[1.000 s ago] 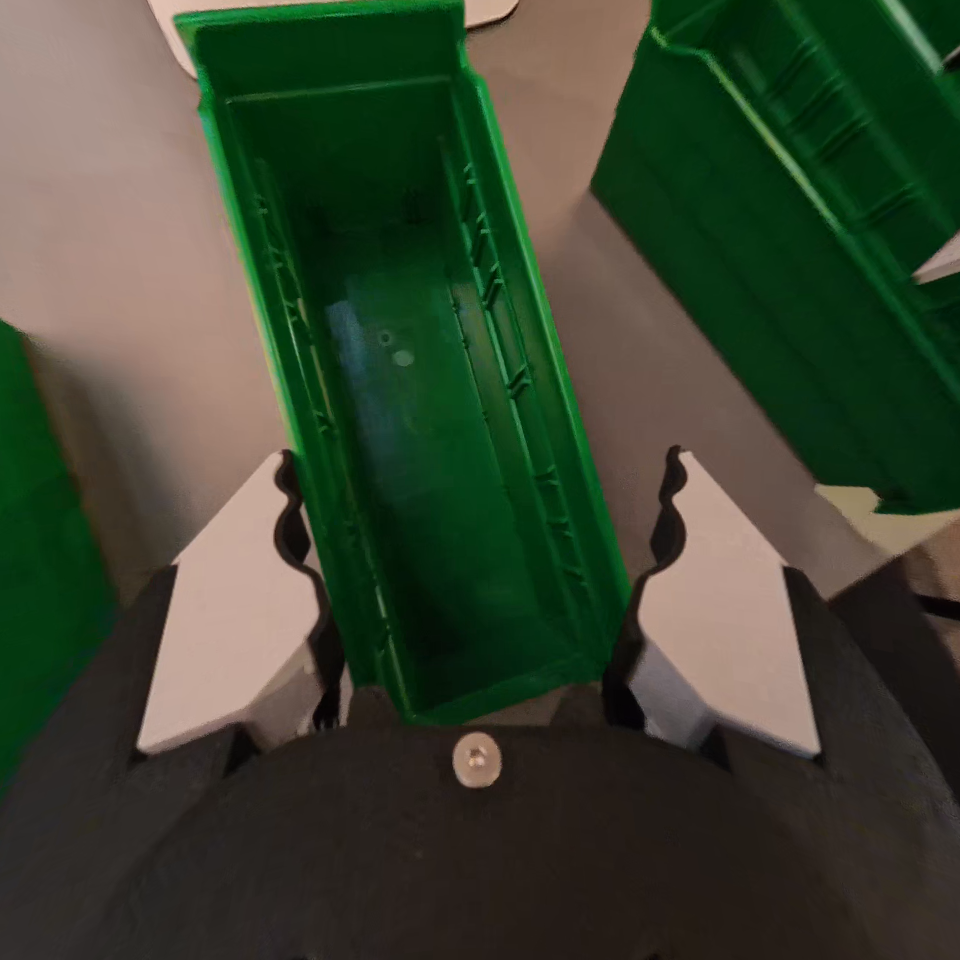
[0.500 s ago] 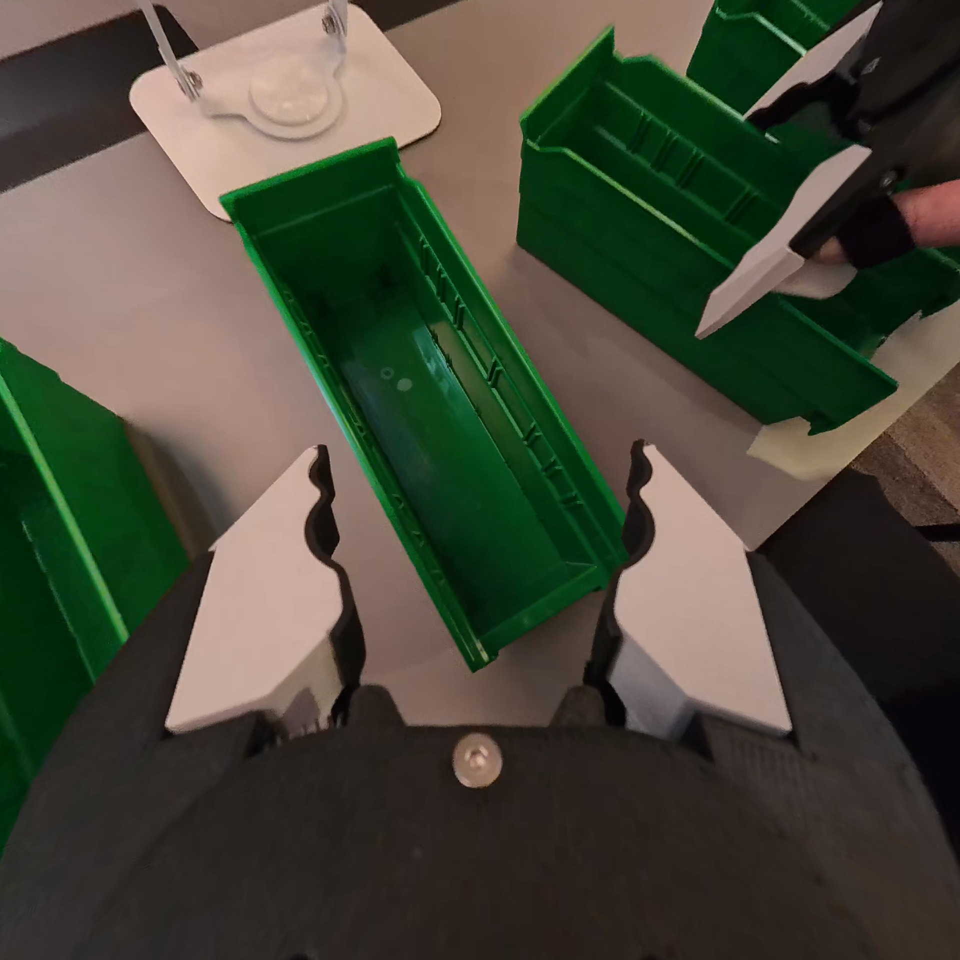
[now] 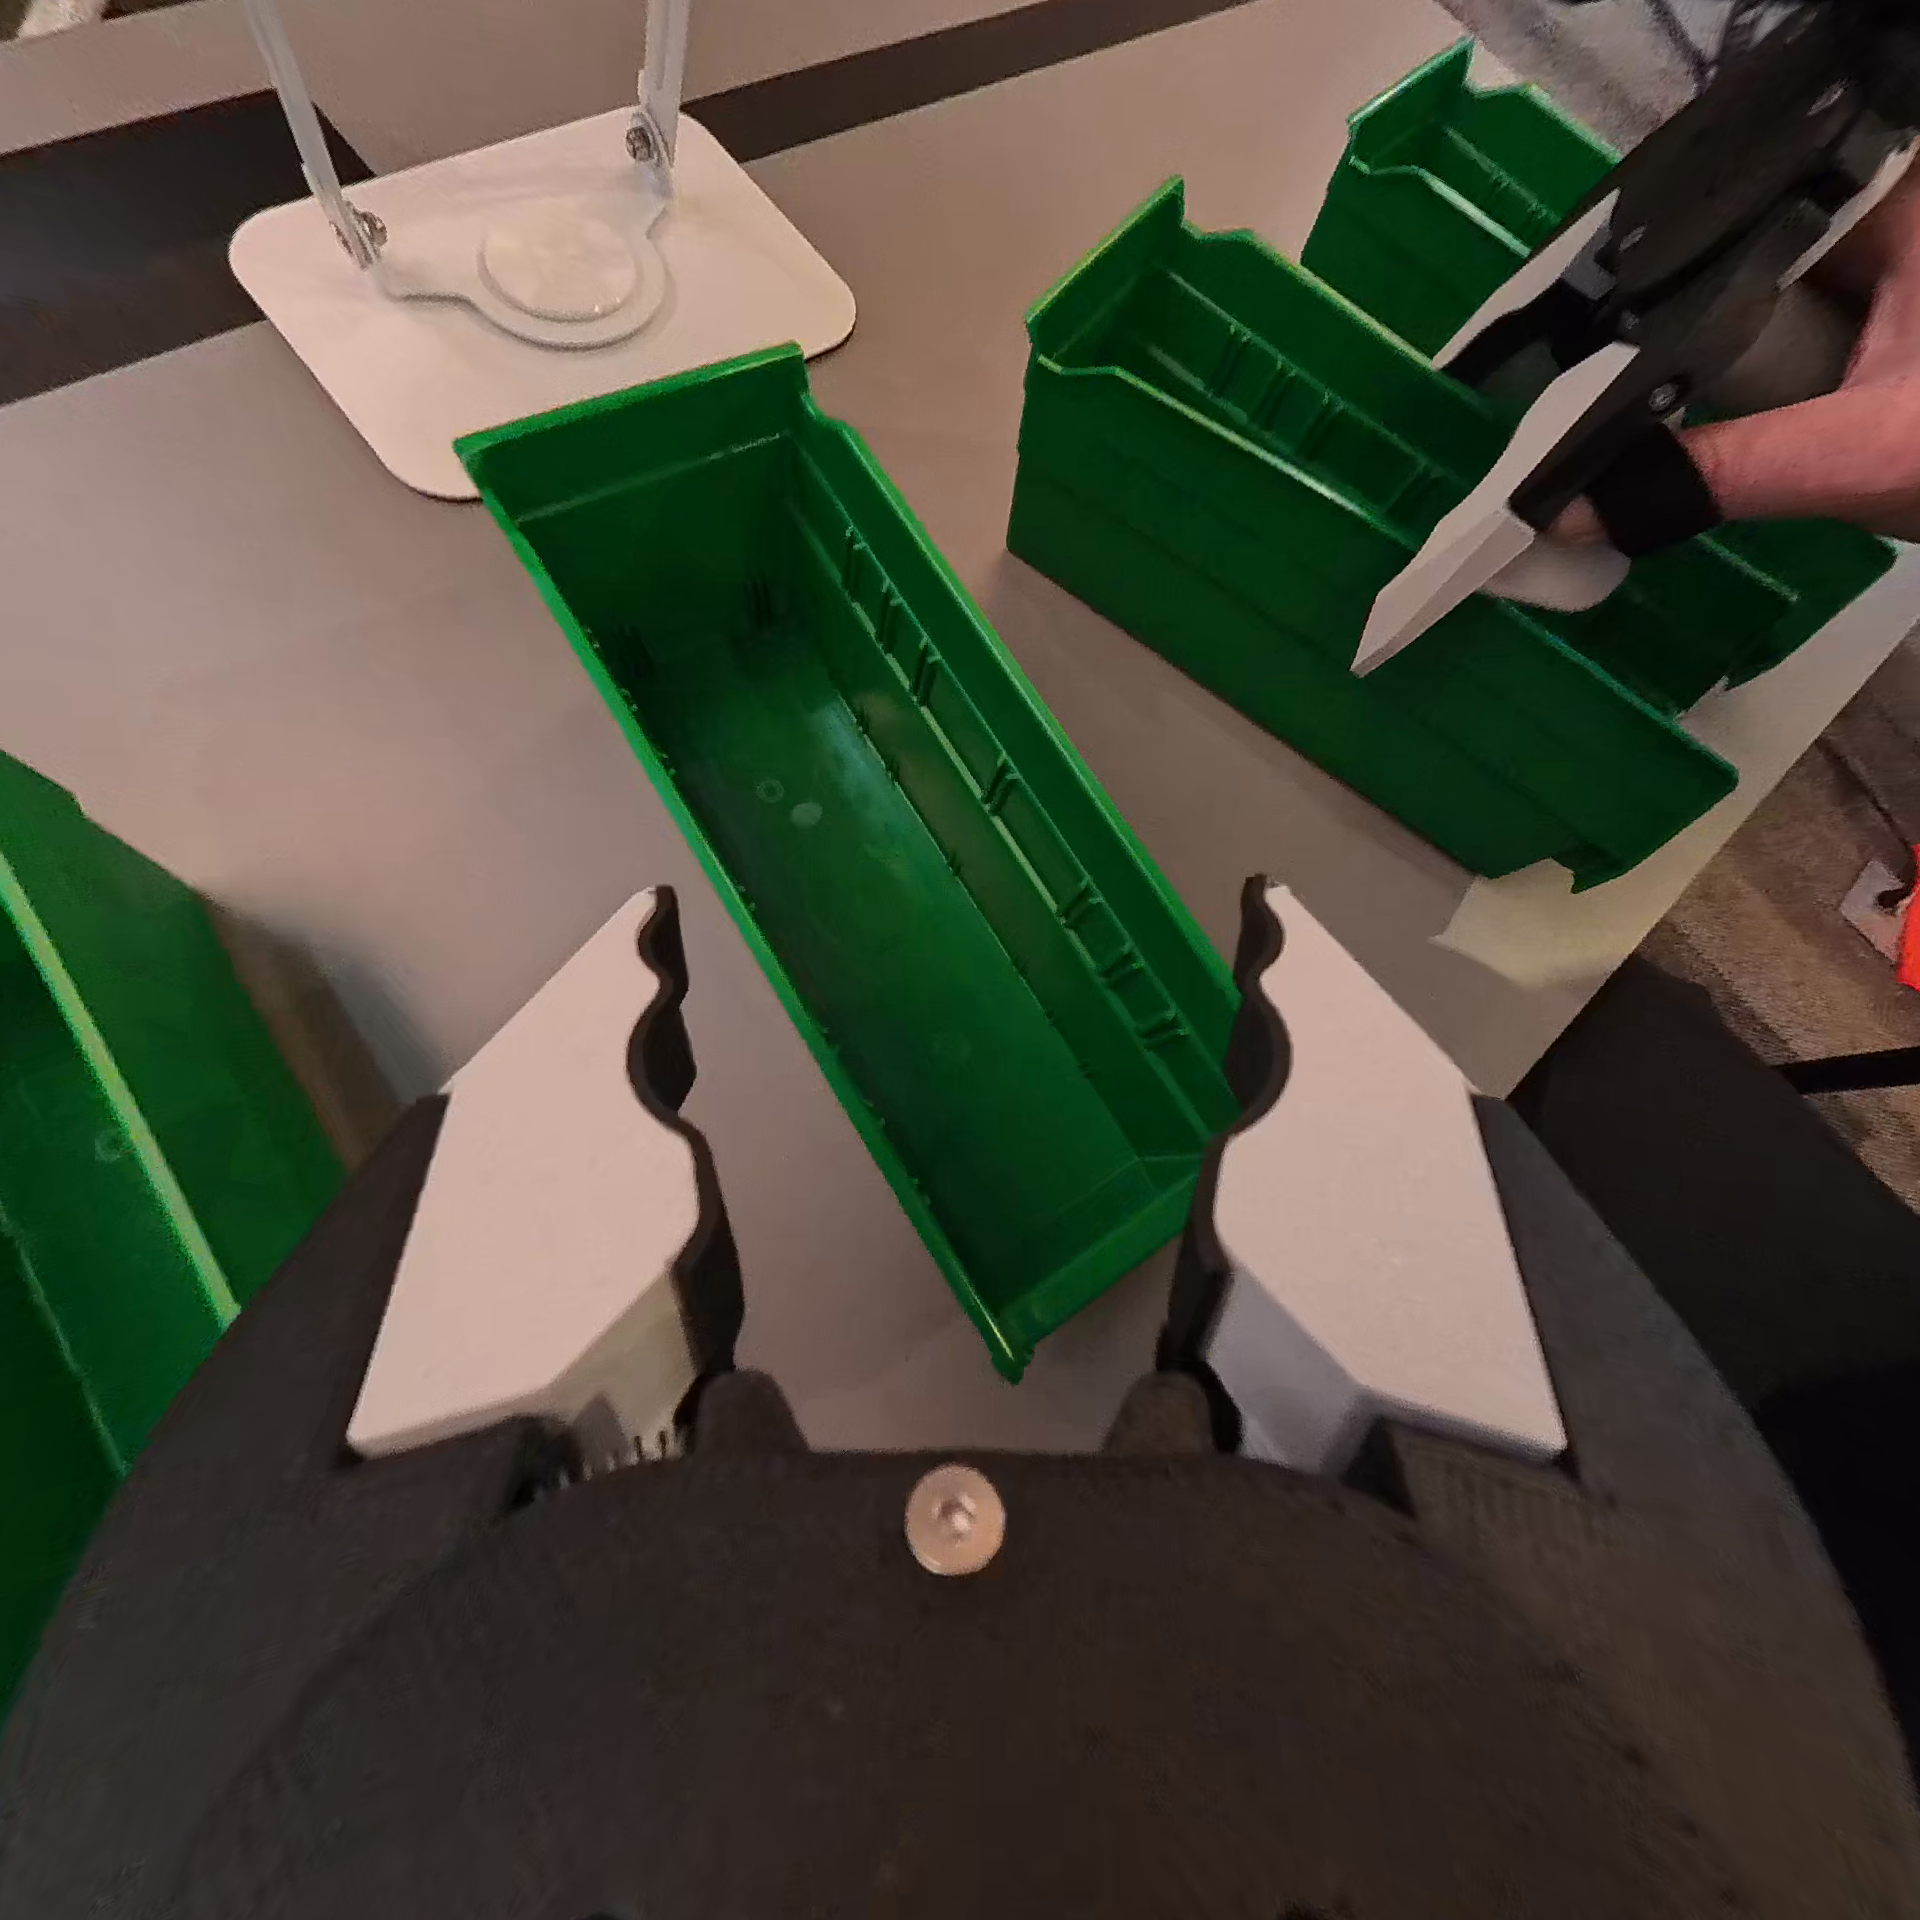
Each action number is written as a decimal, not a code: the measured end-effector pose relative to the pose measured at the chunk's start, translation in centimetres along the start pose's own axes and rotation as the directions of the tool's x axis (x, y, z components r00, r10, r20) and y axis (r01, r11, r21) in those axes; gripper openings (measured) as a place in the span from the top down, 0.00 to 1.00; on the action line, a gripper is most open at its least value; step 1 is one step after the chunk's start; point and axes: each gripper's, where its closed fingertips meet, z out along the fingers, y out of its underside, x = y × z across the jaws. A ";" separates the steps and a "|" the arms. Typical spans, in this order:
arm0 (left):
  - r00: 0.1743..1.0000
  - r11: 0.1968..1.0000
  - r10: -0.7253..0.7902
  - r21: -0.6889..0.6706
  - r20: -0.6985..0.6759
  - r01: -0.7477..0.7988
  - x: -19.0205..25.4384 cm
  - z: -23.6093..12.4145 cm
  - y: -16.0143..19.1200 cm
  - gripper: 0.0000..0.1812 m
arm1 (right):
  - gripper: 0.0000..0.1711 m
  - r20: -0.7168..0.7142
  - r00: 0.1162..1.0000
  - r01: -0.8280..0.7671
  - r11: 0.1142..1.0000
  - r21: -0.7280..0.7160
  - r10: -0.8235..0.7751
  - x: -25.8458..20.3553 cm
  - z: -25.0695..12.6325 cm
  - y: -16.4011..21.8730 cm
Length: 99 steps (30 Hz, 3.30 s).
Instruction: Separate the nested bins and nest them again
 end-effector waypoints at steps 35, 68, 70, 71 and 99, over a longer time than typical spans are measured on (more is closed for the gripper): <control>0.995 0.996 -0.079 0.035 -0.056 0.081 -1.6 0.0 -0.1 0.45 | 0.34 -0.068 0.964 -0.248 0.963 0.101 0.255 14.0 -10.7 6.2; 0.878 0.983 -0.175 -0.127 -0.445 0.131 10.9 7.3 3.6 0.44 | 0.09 0.192 0.970 0.111 0.976 0.189 -0.148 -8.5 -2.7 -3.5; 0.860 0.984 -0.161 -0.151 -0.485 0.100 11.8 7.2 4.2 0.48 | 0.09 0.184 0.972 0.113 0.976 0.184 -0.147 -9.6 -1.6 -4.3; 0.862 0.983 -0.150 -0.167 -0.484 0.078 11.7 7.0 4.5 0.51 | 0.09 0.171 0.973 0.123 0.976 0.179 -0.153 -10.0 -1.2 -4.6; 0.949 0.999 -0.035 -0.002 -0.314 0.036 4.5 -0.1 -0.4 0.57 | 0.37 0.062 0.988 0.137 0.990 0.034 -0.139 -8.3 0.3 -4.4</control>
